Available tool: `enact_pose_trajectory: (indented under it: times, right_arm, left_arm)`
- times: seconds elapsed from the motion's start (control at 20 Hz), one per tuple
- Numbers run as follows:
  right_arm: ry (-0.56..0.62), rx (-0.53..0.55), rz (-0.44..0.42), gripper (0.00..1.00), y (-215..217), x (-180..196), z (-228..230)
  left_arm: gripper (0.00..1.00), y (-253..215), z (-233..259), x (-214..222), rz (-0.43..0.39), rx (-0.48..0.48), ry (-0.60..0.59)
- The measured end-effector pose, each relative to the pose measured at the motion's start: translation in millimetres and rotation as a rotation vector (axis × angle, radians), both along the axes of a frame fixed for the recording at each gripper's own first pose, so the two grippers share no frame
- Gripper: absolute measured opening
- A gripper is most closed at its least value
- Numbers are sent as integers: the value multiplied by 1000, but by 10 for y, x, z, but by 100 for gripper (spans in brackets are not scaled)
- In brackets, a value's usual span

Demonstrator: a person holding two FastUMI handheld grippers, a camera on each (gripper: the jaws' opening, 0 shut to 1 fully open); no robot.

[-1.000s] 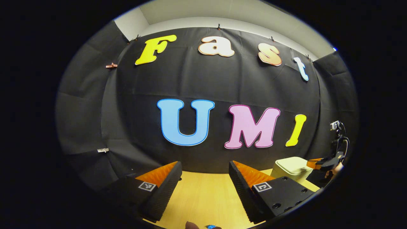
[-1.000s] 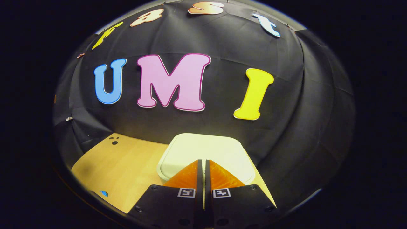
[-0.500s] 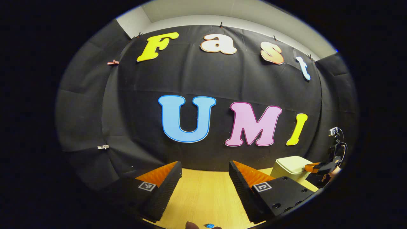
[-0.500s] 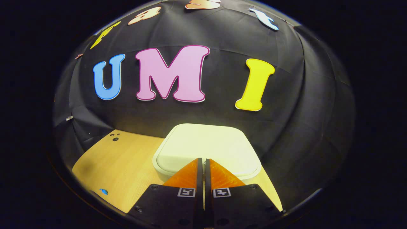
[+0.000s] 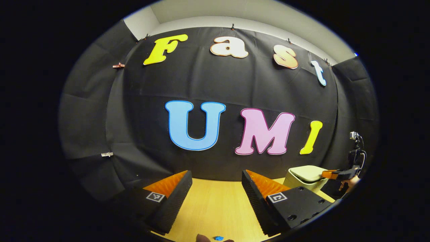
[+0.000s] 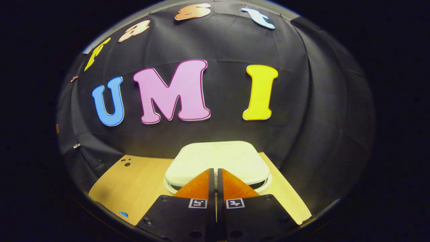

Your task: Press the lid of the desktop garbage bin to open it, pick up the crumpled paper on the desktop and throw it into the bin, then pick up the pop can on the desktop and drop it into the bin, and finally close the garbage bin lid.

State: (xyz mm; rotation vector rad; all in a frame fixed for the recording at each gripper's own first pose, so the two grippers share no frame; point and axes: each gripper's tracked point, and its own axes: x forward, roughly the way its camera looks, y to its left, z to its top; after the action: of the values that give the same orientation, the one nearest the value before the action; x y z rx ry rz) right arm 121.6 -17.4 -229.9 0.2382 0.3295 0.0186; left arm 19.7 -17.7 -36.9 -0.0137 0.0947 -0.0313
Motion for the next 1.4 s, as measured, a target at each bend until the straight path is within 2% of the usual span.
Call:
enact_pose_trajectory:
  times: [0.1, 0.45, 0.55, 0.6, 0.65, 0.7, 0.75, 1.05, 1.4]
  right_arm:
    - [-38, -43, 3, 6, 1, -56, 118]
    - [-76, -174, 146, 8, 304, -435, 231]
    - [-79, -170, 186, 19, 415, -547, 252]
    - [-75, -156, 210, 33, 503, -611, 262]
    - [-71, -144, 230, 41, 561, -679, 252]
    - [-66, -136, 241, 62, 604, -725, 246]
    - [-65, -129, 248, 64, 632, -767, 248]
    - [-52, -119, 263, 63, 752, -976, 198]
    - [-18, -110, 269, 64, 750, -1122, 106]
  left_arm:
    - [95, 6, -37, -31, -1, -4, 7]
    - [95, 98, -283, -100, 14, -16, 64]
    - [95, 126, -366, -122, 18, -7, 76]
    - [95, 142, -411, -122, 18, -3, 85]
    - [95, 146, -470, -119, 13, 0, 96]
    - [95, 148, -556, -116, 3, 3, 113]
    - [95, 143, -667, -123, -6, 7, 133]
    - [95, 208, -1658, -210, -22, 21, 288]
    - [95, 87, -2972, -398, -95, -48, 502]
